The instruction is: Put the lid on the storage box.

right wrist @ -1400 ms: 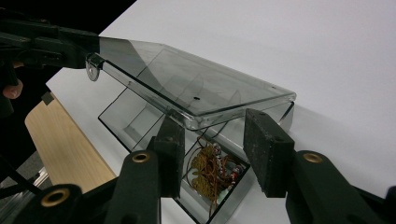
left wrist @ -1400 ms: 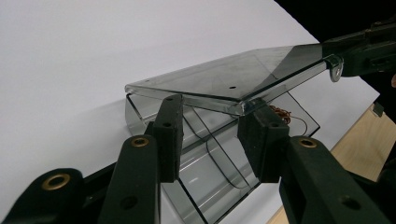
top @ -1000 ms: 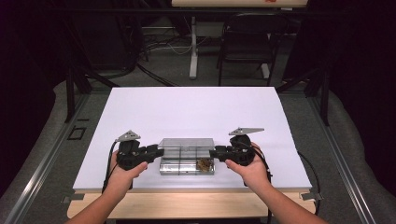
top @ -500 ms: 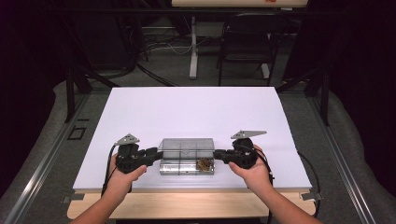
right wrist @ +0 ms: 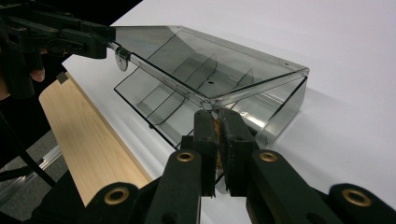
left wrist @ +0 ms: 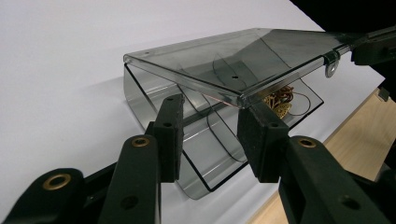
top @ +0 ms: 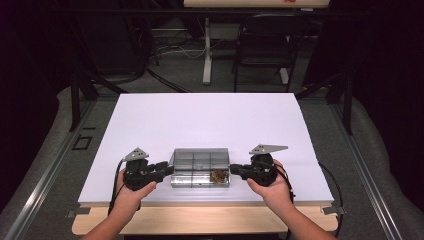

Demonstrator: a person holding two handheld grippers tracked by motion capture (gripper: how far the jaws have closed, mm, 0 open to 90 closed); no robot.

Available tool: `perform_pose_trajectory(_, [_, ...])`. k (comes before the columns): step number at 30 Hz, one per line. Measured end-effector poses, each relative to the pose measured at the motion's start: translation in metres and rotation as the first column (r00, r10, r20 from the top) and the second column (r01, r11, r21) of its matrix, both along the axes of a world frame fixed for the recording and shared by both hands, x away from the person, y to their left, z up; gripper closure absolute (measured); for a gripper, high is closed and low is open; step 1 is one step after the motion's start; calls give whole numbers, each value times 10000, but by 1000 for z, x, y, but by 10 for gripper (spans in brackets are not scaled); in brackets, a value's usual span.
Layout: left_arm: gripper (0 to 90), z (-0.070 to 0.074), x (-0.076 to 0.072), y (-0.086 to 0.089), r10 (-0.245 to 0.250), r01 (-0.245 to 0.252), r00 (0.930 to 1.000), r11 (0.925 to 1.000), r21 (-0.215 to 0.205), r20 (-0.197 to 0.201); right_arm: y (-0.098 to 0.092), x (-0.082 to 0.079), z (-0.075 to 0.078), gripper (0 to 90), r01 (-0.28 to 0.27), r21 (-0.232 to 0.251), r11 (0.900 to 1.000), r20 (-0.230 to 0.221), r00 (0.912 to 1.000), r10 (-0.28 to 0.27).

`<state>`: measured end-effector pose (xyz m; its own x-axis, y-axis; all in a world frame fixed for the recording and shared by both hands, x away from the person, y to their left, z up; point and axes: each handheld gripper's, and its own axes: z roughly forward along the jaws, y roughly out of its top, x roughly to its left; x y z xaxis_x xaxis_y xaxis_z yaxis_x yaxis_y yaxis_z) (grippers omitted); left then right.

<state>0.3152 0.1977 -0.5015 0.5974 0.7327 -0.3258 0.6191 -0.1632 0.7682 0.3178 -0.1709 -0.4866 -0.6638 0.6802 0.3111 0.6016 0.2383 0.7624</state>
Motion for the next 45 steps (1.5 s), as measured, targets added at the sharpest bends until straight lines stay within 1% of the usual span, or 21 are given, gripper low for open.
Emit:
perform_pose_trajectory(4, [637, -2, -2, 1, -57, 57, 10000, 10000, 69, -6, 1, -2, -1, 858, -133, -157, 9998, 44, 9999, 134])
perform_pose_trajectory(5, [657, -2, -3, 1, -14, 14, 10000, 10000, 75, 22, 1, -3, -3, 857, -162, -146, 9998, 41, 9999, 163])
perform_pose_trajectory(7, [666, -3, -5, 2, -74, 73, 10000, 9999, 94, 31, 1, -3, -3, 858, -193, -179, 9997, 28, 9998, 194])
perform_pose_trajectory(8, [692, -3, -6, 3, -117, 117, 9999, 9999, 78, 14, 2, -4, -4, 857, -181, -201, 9996, 42, 9998, 182])
perform_pose_trajectory(12, [733, -4, -10, 4, -183, 184, 9998, 9998, -78, 68, 2, -5, -7, 857, -142, -100, 9998, 33, 9999, 142])
perform_pose_trajectory(15, [757, -4, -12, 5, -347, 347, 9993, 9994, -41, 99, 1, -6, -8, 857, -173, -90, 9998, -3, 9999, 173])
perform_pose_trajectory(18, [765, -4, -14, 6, -437, 436, 9987, 9990, 54, 272, 1, -7, -10, 853, -140, -115, 9998, 30, 9999, 141])
perform_pose_trajectory(19, [767, -4, -14, 7, -488, 487, 9985, 9988, 47, 231, 2, -7, -11, 853, -120, -37, 9999, 40, 9999, 120])
perform_pose_trajectory(21, [768, -5, -14, 7, -511, 510, 9984, 9987, 31, 239, 1, -8, -11, 851, -135, -34, 9999, 22, 9999, 136])
perform_pose_trajectory(25, [770, -8, -16, 7, -631, 629, 9978, 9979, 136, 205, 2, -9, -16, 848, -156, -66, 9999, -30, 9999, 156])
perform_pose_trajectory(28, [769, -10, -17, 6, -634, 630, 9976, 9979, 143, 270, 2, -10, -18, 848, -139, -78, 9999, -44, 9999, 139])
perform_pose_trajectory(32, [773, -12, -20, 5, -738, 729, 9968, 9969, 288, 312, 2, -12, -22, 846, -87, -109, 9999, -78, 9999, 86])
perform_pose_trajectory(37, [772, -14, -20, 5, -758, 749, 9967, 9967, 323, 295, 2, -13, -25, 845, -56, -70, 10000, -88, 9999, 56])
perform_pose_trajectory(39, [772, -15, -21, 5, -761, 753, 9968, 9966, 339, 242, 2, -13, -25, 845, -108, -180, 9998, -104, 9999, 107])
perform_pose_trajectory(40, [771, -16, -21, 4, -751, 742, 9969, 9966, 356, 239, 2, -14, -26, 845, -88, -134, 9999, -103, 9999, 87])
perform_pose_trajectory(44, [768, -21, -22, 4, -759, 754, 9970, 9966, 324, 144, 2, -14, -30, 840, -104, -240, 9997, -165, 9998, 100])
perform_pose_trajectory(45, [768, -22, -22, 4, -745, 739, 9971, 9967, 348, 146, 2, -15, -32, 840, -74, -181, 9998, -190, 9998, 70])
